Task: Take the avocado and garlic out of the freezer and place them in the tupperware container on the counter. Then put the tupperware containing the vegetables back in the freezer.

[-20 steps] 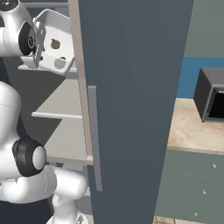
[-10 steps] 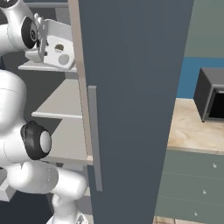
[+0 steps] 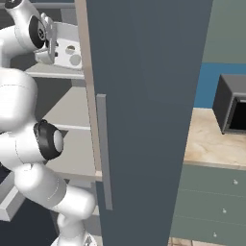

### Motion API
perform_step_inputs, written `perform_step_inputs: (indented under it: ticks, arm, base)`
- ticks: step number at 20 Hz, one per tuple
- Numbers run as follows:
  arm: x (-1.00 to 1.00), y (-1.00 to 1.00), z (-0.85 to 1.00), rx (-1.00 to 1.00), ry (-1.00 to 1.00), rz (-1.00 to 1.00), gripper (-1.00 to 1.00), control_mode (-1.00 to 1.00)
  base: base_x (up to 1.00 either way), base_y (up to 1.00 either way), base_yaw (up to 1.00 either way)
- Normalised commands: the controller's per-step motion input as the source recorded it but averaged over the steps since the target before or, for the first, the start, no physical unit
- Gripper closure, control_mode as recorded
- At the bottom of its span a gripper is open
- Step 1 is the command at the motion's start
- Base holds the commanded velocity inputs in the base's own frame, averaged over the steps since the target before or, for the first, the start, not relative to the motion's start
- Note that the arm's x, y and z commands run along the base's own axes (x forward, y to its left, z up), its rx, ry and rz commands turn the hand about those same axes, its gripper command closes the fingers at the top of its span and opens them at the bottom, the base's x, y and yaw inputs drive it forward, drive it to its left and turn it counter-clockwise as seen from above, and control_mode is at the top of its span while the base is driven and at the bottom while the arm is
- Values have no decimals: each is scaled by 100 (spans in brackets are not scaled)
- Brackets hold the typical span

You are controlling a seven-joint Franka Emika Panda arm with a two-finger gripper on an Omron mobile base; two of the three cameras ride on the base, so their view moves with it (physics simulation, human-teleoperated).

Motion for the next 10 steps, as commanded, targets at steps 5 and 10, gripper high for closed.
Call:
perform_step_inputs:
  ticks: [5,10]
  arm:
    - [35,0,0,-3,-8,0,100,-100]
    - [16,0,0,0,-12,0,-100,-100]
  base:
    - [0,0,0]
    - [0,0,0]
